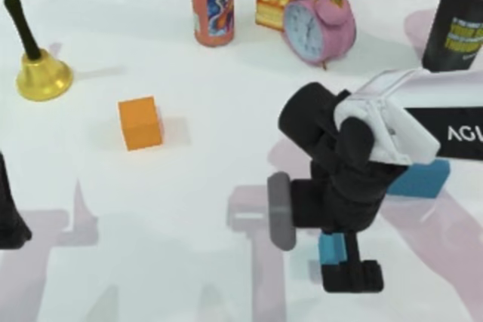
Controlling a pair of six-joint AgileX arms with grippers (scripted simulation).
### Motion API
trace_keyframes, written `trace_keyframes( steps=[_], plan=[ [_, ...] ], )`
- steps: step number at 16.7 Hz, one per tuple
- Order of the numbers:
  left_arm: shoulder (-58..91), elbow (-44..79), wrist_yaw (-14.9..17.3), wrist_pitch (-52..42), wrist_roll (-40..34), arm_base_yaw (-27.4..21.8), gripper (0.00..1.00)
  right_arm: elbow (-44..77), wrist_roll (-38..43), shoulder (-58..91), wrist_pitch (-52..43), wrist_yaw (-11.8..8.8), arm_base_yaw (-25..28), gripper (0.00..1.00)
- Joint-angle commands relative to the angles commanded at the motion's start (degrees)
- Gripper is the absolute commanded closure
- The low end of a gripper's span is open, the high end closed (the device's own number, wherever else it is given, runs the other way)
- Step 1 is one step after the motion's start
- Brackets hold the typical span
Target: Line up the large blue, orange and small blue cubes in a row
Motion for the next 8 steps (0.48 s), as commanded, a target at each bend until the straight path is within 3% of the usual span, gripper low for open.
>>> trace_keyframes(
  steps=[8],
  plan=[
    [0.00,0.00,0.00,0.00,0.00,0.00,0.00,8.25,-0.26,-5.55,-14.02,-0.04,0.07,0.00]
  ],
)
